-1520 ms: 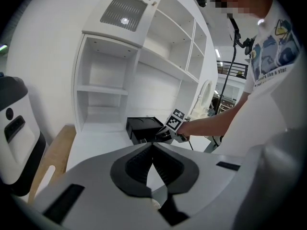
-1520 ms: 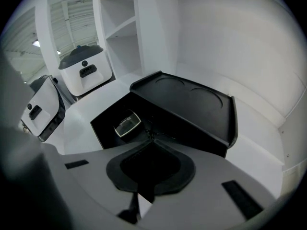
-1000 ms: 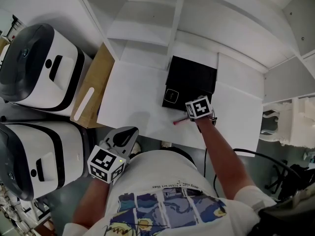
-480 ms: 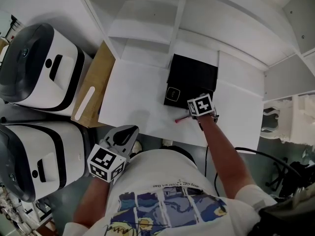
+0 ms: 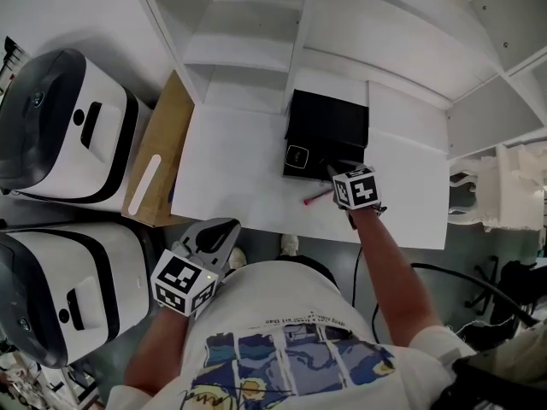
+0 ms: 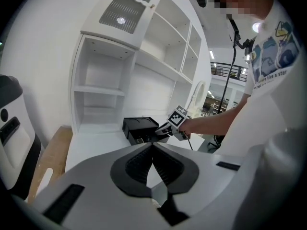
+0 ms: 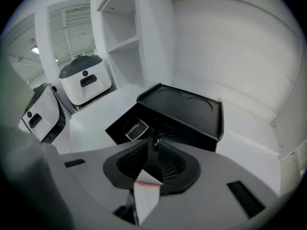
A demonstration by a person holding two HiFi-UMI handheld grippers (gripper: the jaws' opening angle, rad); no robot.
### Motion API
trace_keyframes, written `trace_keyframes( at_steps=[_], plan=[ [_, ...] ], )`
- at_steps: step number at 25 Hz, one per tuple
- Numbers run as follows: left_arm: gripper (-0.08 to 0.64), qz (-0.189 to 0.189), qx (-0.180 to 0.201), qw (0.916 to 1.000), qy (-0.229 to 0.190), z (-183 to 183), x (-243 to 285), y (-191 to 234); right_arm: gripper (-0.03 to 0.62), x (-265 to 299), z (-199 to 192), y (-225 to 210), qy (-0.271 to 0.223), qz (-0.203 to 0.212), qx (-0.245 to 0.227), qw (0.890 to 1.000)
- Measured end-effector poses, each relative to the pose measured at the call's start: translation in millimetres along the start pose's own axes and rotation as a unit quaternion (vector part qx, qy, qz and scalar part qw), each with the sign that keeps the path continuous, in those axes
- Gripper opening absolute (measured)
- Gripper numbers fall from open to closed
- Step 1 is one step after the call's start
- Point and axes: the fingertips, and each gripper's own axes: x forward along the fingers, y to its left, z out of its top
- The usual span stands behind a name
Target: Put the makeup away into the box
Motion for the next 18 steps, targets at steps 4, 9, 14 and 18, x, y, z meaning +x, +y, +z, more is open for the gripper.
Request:
trace_keyframes(
  at_steps=[4, 9, 14, 18],
  plan=[
    [0.014, -0.015, 0.012, 0.9998, -0.001, -5.7, -10.1, -1.5, 0.066, -25.6, -0.3, 12.2, -0.035, -0.01, 0.008, 0.999],
    [0.014, -0.029, 0.024, 0.9993, -0.003, -14.8, -27.4, -2.4, 0.038, -57.8, -9.5, 38.9, -0.073, -0.017, 0.012, 0.997],
    [0.014, -0.045, 0.031, 0.9985, -0.005, -28.1, -48.6, -1.5, 0.031, -77.3, -32.0, 79.7, -0.082, -0.01, 0.014, 0.996],
    [0.014, -0.059, 0.034, 0.9977, -0.003, -42.2, -63.9, 0.5, 0.029, -81.2, -54.6, 114.1, -0.077, -0.006, 0.022, 0.997]
  ],
)
